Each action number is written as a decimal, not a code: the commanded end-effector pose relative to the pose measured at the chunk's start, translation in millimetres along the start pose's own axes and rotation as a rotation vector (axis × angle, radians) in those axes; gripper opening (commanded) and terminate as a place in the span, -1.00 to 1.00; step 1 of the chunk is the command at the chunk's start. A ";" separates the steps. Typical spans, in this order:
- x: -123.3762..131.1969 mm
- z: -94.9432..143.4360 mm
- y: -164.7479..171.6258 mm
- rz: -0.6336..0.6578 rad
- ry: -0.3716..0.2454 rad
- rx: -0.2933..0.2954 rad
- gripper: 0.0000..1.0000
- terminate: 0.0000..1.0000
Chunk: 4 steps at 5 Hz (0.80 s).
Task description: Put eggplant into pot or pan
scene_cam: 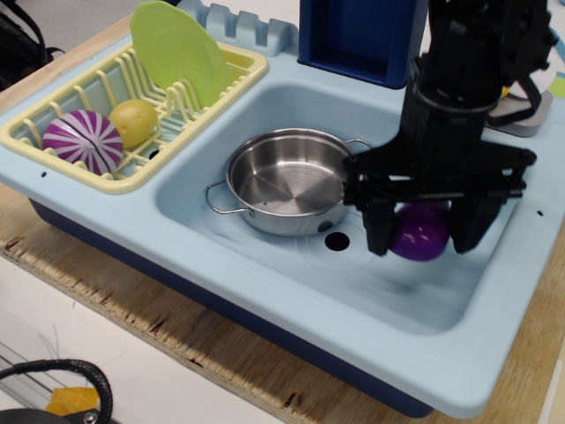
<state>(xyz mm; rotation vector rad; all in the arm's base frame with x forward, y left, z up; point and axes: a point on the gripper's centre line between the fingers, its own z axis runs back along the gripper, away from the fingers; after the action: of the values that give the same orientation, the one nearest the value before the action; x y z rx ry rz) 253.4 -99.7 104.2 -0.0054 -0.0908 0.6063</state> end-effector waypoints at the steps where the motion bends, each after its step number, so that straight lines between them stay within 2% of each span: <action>1: 17.4 19.5 17.8 0.033 -0.080 -0.030 -1.00 -1.00; 4: 72.4 24.6 51.8 0.048 -0.146 -0.029 -1.00 -1.00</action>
<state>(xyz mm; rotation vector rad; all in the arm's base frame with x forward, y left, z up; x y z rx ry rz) 277.7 -12.0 120.9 0.0039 -0.1974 0.6397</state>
